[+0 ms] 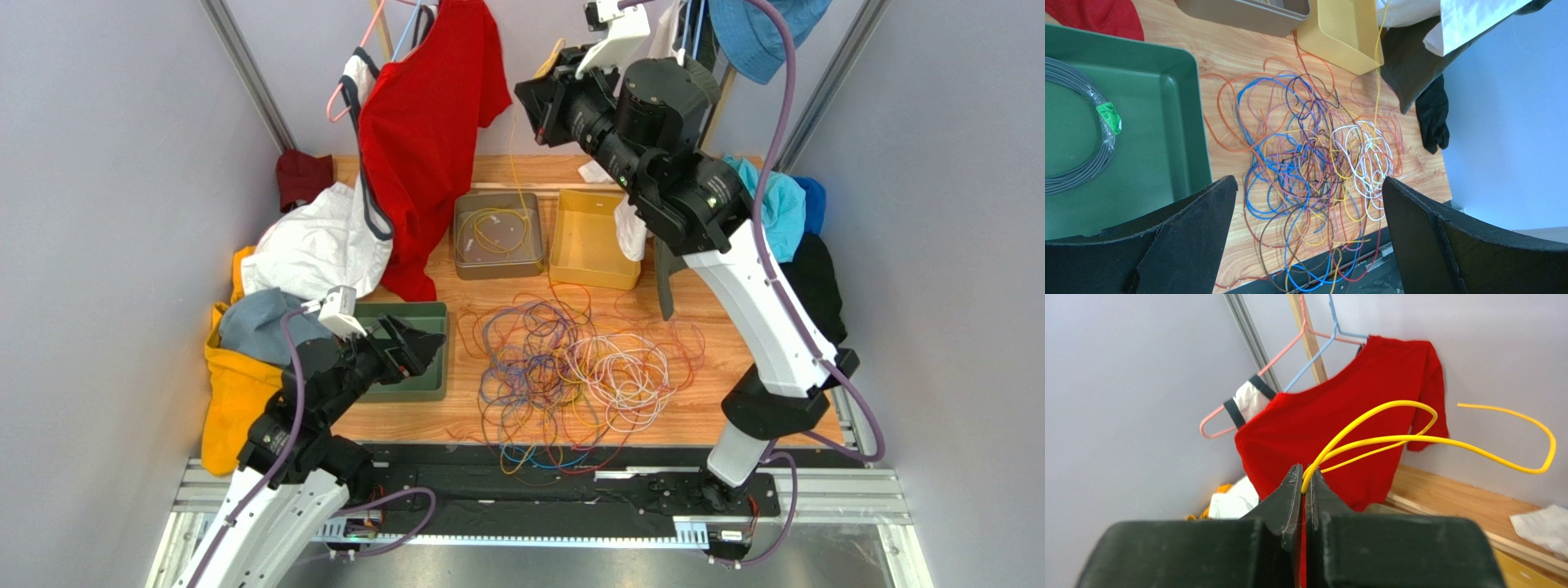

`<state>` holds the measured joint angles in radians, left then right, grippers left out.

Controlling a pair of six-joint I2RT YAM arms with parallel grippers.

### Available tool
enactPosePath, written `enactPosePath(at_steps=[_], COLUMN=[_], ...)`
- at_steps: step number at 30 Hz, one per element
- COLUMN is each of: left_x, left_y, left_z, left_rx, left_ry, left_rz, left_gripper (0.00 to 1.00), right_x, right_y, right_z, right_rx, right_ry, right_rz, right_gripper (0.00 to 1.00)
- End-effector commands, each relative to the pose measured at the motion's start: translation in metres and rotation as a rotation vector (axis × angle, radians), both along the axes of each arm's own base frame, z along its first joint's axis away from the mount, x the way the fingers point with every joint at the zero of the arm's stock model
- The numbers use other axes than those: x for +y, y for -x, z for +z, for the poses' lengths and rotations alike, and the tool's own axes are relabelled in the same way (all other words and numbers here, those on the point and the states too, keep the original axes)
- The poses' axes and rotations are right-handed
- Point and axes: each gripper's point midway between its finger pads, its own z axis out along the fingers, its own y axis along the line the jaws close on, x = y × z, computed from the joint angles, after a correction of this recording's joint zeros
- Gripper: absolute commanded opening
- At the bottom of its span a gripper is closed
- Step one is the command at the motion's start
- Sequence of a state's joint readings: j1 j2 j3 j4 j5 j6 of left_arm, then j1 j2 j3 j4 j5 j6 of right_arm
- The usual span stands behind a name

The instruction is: Untangle the cables

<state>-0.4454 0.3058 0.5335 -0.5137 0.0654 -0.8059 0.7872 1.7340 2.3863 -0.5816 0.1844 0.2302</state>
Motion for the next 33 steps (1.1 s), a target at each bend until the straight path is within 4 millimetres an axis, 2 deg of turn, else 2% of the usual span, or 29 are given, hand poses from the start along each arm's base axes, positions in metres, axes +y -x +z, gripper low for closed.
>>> enactPosePath(at_steps=[1,7,8,9,10,11,17,26,33], left_x=[-0.003,-0.011,-0.012,-0.012,-0.012,-0.012,-0.012,-0.016,-0.016], left_y=[0.003,0.009,0.01,0.011,0.012,0.012,0.014,0.012,0.01], left_z=[-0.007,-0.018,-0.023,-0.024,-0.023,-0.025,-0.028,-0.032,-0.033], left_rx=[0.017,0.044,0.054,0.053,0.045,0.046,0.042,0.036,0.03], left_ry=[0.013,0.048,0.052,0.053,0.057,0.057,0.065,0.073,0.06], left_rz=[-0.014,-0.056,-0.062,-0.065,-0.065,-0.065,-0.071,-0.082,-0.086], left_gripper=[0.97,0.96,0.96,0.96,0.96,0.96,0.96,0.96,0.96], right_x=[0.003,0.004,-0.002,-0.007,-0.003,-0.01,-0.01,0.009,0.03], right_y=[-0.001,-0.031,-0.028,-0.032,-0.042,-0.043,-0.066,-0.112,-0.15], right_z=[0.065,0.084,0.097,0.102,0.097,0.107,0.102,0.055,0.002], right_rx=[-0.181,-0.295,-0.328,-0.343,-0.341,-0.365,-0.391,-0.357,-0.298], right_ry=[-0.202,-0.279,-0.301,-0.309,-0.305,-0.324,-0.37,-0.317,-0.278], right_rz=[0.062,0.024,0.017,0.005,0.001,-0.01,-0.023,-0.065,-0.064], right_gripper=[0.0,0.0,0.0,0.0,0.0,0.0,0.0,0.0,0.0])
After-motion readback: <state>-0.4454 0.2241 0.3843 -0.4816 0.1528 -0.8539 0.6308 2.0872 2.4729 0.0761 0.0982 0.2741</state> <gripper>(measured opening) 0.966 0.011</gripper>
